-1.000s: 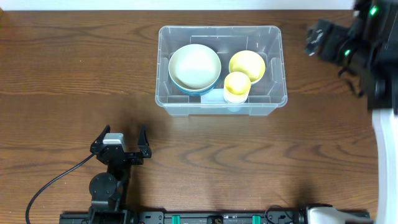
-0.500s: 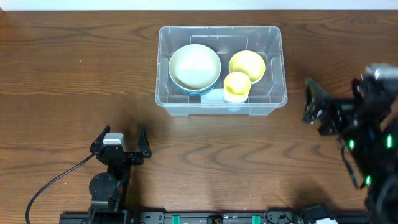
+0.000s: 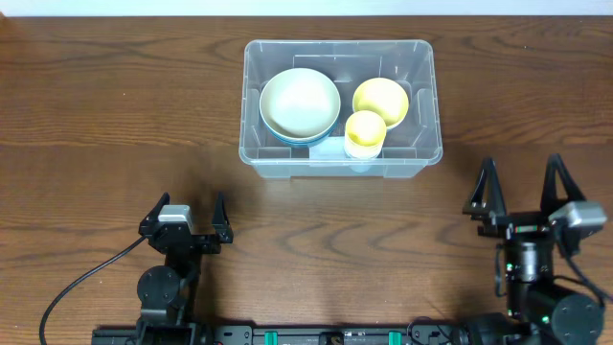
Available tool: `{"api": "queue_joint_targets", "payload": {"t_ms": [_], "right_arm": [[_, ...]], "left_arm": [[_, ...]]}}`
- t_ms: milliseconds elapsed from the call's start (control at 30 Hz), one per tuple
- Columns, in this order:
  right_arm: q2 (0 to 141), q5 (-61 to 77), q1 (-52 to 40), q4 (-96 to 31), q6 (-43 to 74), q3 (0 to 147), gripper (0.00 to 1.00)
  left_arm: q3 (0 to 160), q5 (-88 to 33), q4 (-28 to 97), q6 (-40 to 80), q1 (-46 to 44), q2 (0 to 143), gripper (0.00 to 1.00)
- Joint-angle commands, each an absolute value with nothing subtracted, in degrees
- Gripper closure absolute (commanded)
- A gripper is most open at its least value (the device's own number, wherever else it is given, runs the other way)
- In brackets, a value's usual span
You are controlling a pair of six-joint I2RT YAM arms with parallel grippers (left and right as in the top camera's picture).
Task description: Pack container
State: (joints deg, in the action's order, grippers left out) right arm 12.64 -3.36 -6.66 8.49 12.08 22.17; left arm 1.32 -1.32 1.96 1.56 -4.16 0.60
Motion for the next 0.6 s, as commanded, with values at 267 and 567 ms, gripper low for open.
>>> {"api": "queue_joint_targets", "payload": {"t_ms": [267,567], "right_arm": [[0.3,-3.6,-4.9,10.4,11.3,3.9,0.01],[0.3,-3.4,-4.9,4.4,9.0,0.3,0.01]], "left_arm": [[0.2,-0.8,4.1,2.0,-3.9,0.3,0.02],[0.2,-0.8,4.1,2.0,-3.9,0.3,0.02]]}}
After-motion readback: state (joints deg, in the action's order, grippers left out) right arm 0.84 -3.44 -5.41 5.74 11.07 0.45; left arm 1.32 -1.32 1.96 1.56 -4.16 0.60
